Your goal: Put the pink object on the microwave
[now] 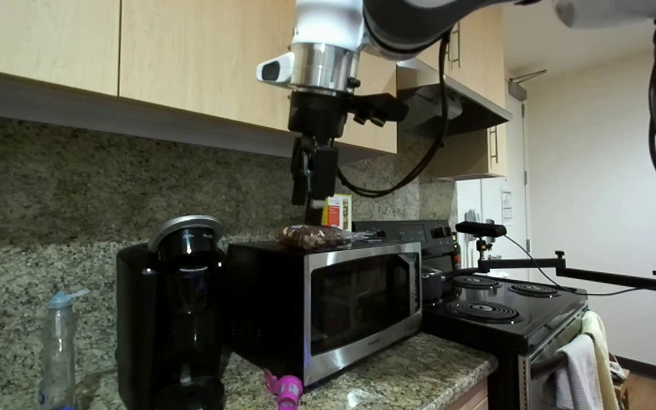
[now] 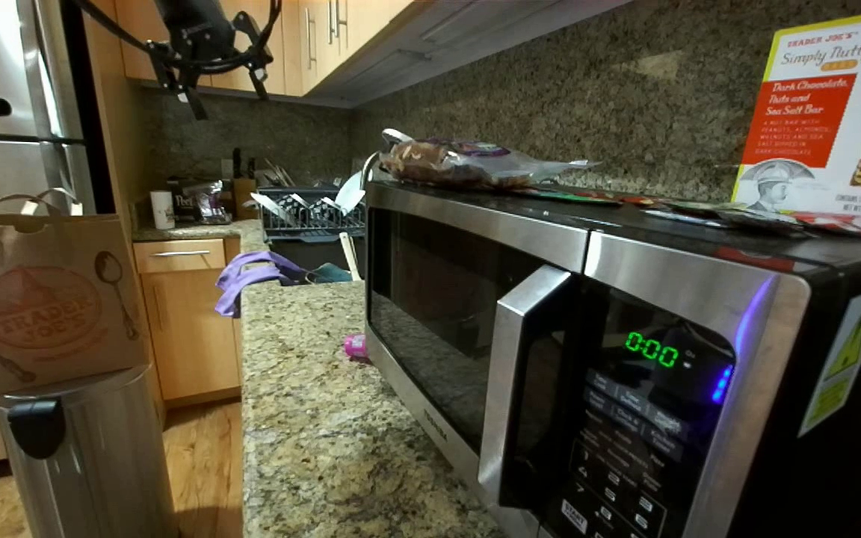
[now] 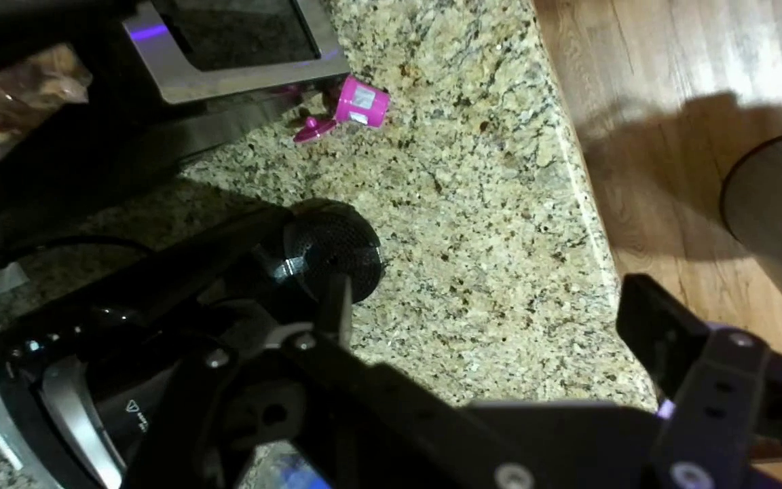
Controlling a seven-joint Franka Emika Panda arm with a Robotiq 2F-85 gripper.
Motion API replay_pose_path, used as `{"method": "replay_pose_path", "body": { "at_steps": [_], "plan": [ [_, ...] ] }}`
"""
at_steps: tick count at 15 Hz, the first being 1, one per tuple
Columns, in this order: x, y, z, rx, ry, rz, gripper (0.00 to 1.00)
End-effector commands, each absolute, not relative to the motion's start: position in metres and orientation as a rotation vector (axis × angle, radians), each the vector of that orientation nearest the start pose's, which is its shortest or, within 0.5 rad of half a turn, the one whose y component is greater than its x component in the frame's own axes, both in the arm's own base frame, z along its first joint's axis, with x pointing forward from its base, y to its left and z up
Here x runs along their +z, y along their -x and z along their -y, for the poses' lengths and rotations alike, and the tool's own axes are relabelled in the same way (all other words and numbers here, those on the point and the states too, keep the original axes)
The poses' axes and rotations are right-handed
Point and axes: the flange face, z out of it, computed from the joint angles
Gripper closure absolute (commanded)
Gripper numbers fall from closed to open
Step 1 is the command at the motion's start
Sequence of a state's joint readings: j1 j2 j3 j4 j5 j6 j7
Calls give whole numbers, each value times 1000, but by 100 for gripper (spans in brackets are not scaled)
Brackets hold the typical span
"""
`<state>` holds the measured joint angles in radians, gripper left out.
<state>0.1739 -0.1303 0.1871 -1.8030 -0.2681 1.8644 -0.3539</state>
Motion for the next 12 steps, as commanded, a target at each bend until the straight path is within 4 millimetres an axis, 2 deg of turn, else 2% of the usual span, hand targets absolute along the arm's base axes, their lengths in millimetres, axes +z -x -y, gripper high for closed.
{"method": "replay_pose_path", "body": {
  "at_steps": [1, 4, 5, 6, 9, 12],
  "plan": [
    [612, -516, -178, -316, 3157, 1288, 0],
    [614, -523, -175, -321, 3153, 1288, 0],
    [610, -528, -183, -284, 3147, 1331, 0],
    [605, -534, -183, -280, 3146, 1329, 0],
    [562, -574, -179, -300, 3055, 1357, 0],
    [519, -602, -173, -285, 3008, 1338, 0]
  ]
}}
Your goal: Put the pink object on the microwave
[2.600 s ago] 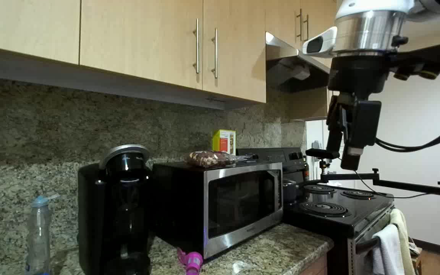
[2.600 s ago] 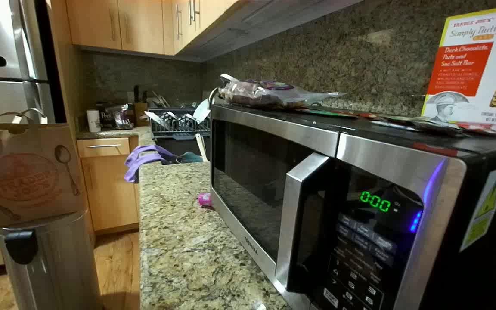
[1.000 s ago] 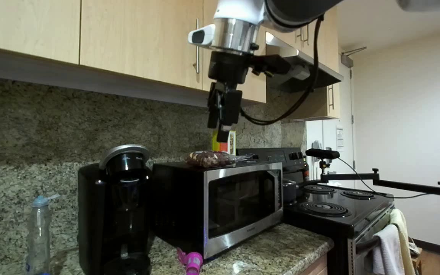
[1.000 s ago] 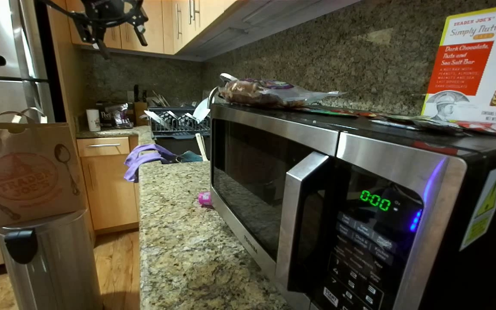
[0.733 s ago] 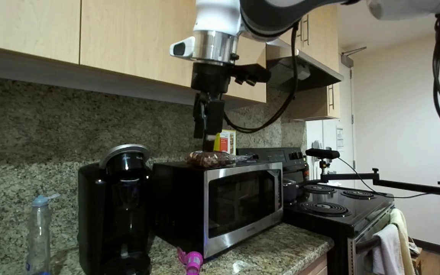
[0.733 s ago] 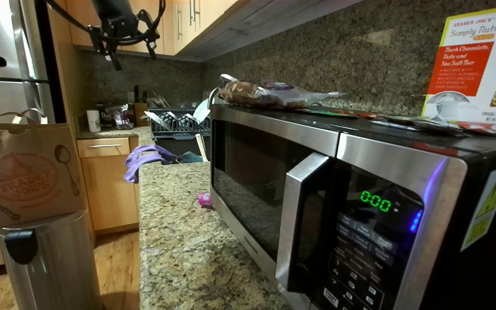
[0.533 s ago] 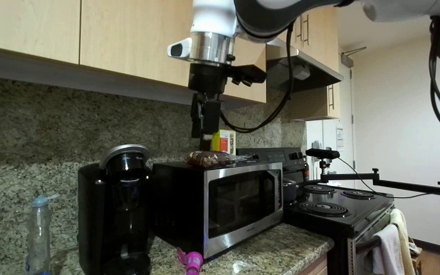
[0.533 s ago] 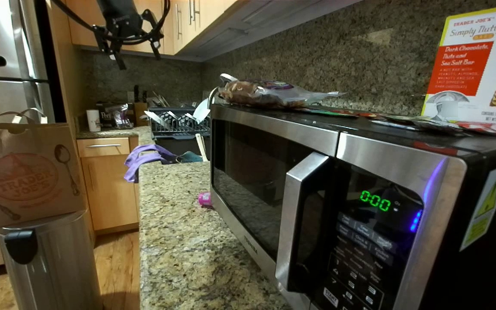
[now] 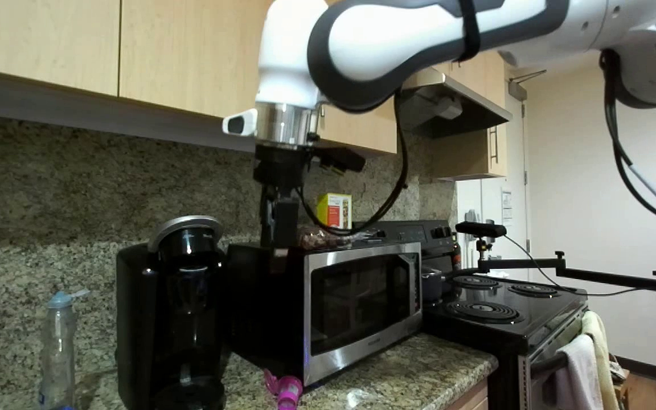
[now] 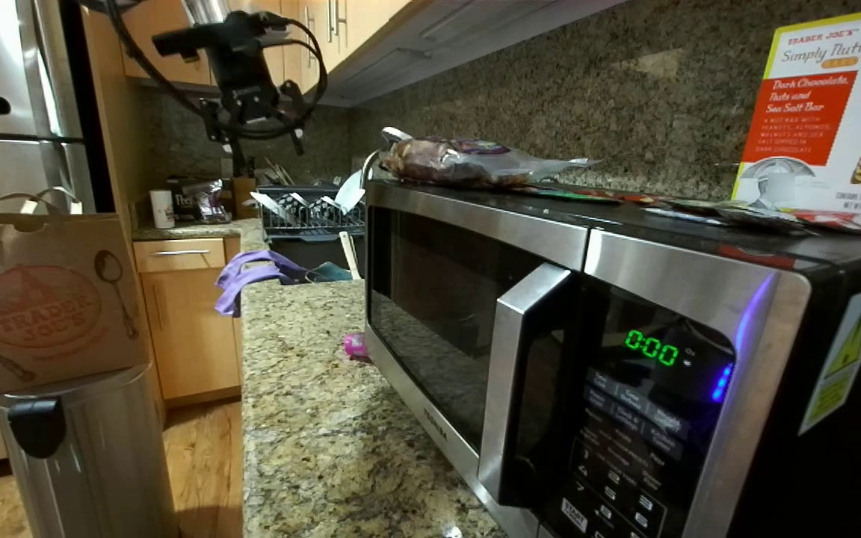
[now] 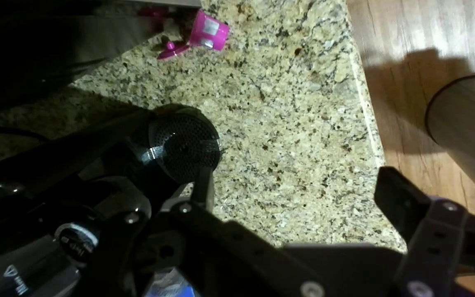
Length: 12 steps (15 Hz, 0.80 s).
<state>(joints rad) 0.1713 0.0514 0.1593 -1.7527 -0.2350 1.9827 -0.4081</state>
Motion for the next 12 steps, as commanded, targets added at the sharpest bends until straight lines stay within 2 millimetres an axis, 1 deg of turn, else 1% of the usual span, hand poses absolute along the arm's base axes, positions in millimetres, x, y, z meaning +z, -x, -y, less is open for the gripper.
{"method": "replay_pose_path", "body": {
  "at_steps": [1, 2, 3, 4, 5, 9, 10, 12],
  "plan": [
    [503, -613, -171, -272, 2995, 1326, 0],
    [493, -618, -171, -251, 2989, 1310, 0],
    [481, -624, -169, -208, 3024, 1248, 0],
    [473, -627, -167, -175, 3043, 1233, 0],
    [466, -630, -169, -124, 3085, 1231, 0],
    [437, -640, -178, 33, 3097, 1227, 0],
    [433, -640, -181, 67, 3092, 1229, 0],
    [418, -641, -185, 162, 3062, 1323, 0]
  ]
}}
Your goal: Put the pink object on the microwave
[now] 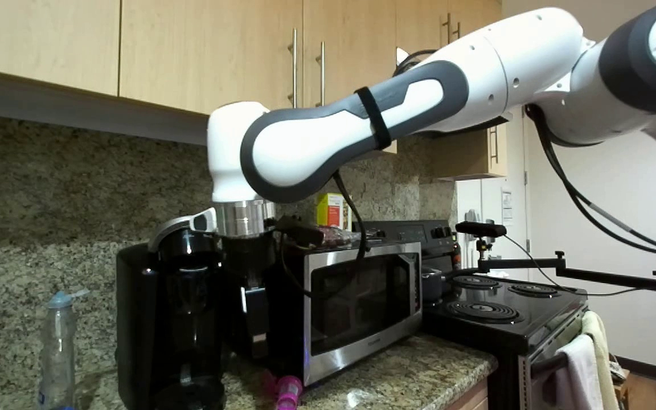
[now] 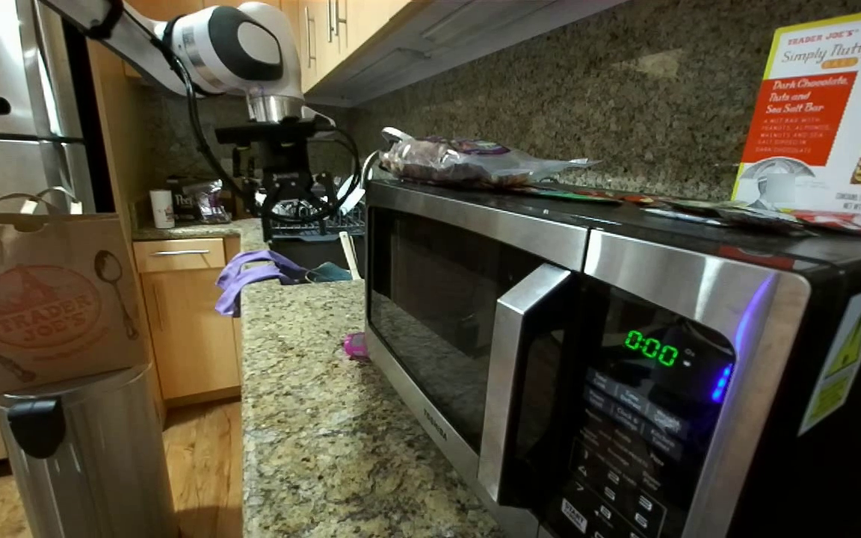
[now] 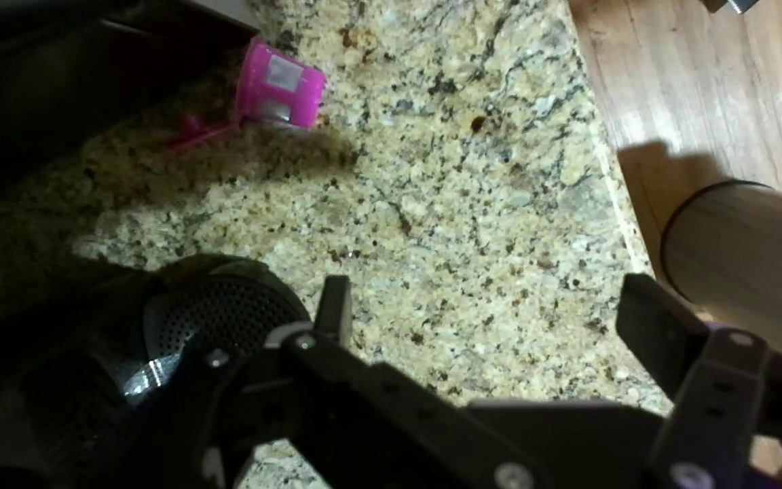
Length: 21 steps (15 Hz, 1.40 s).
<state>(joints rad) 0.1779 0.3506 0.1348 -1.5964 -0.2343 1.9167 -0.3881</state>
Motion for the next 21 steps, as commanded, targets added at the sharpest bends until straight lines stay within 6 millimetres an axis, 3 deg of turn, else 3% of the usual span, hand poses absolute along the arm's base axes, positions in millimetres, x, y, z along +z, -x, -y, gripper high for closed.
{"method": "replay_pose_path", "body": {
  "at_steps": [1, 6, 15, 17, 21],
  "plan": [
    [413, -642, -187, 189, 3056, 1348, 0],
    [401, -641, -189, 184, 3050, 1328, 0],
    [403, -641, -189, 183, 3050, 1330, 0],
    [415, -641, -183, 135, 3103, 1067, 0],
    [416, -637, -181, 102, 3093, 753, 0]
  ]
}}
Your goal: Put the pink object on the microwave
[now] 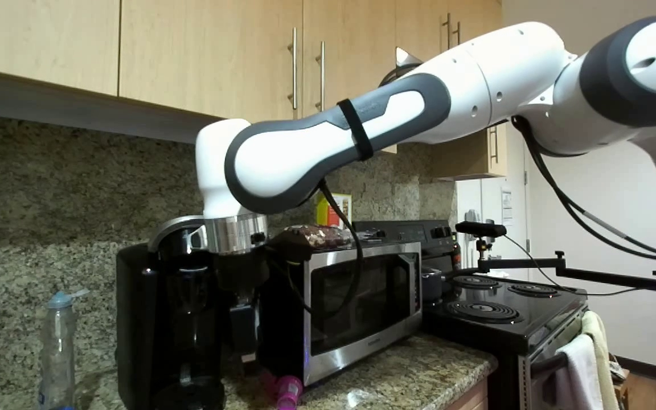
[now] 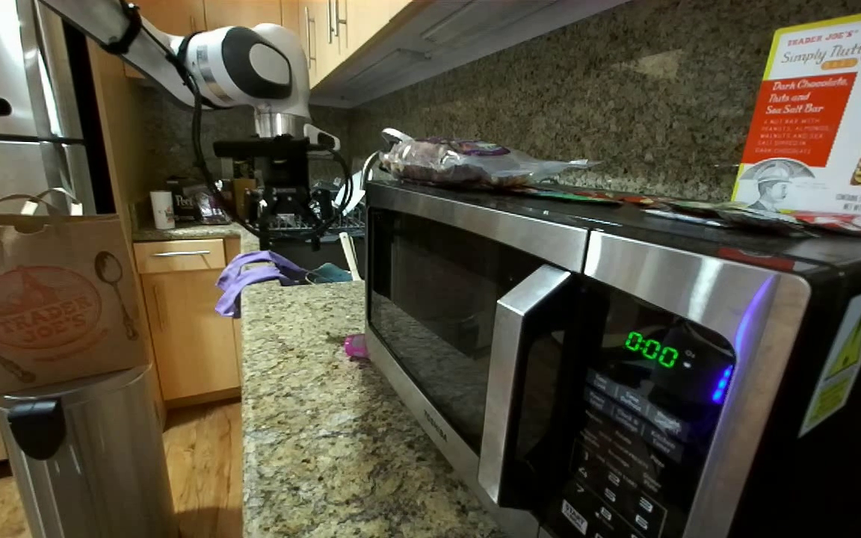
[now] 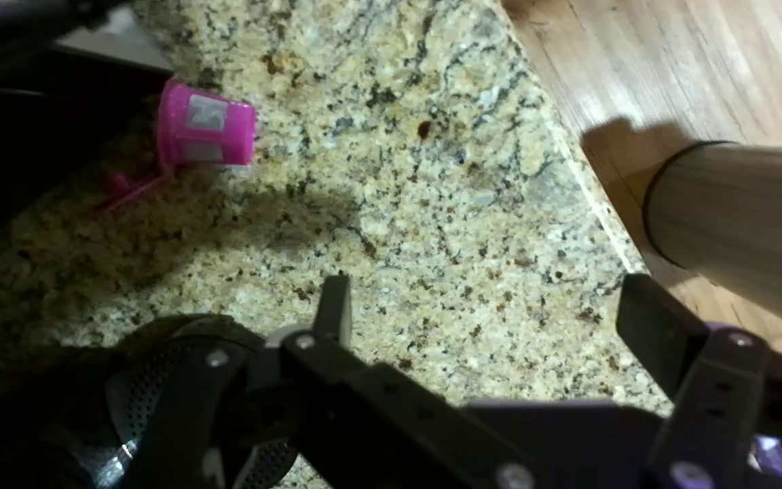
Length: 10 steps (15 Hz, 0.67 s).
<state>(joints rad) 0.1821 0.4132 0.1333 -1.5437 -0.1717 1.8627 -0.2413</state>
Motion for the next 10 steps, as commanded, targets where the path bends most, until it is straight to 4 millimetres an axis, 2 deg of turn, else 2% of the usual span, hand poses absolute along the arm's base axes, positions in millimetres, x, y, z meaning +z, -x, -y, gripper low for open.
{"method": "replay_pose_path", "body": {
  "at_steps": [1, 4, 10],
  "plan": [
    [415, -639, -180, 82, 3083, 676, 0],
    [416, -643, -182, -4, 3081, 482, 0],
    [420, -646, -173, -82, 3197, 399, 0]
  ]
}}
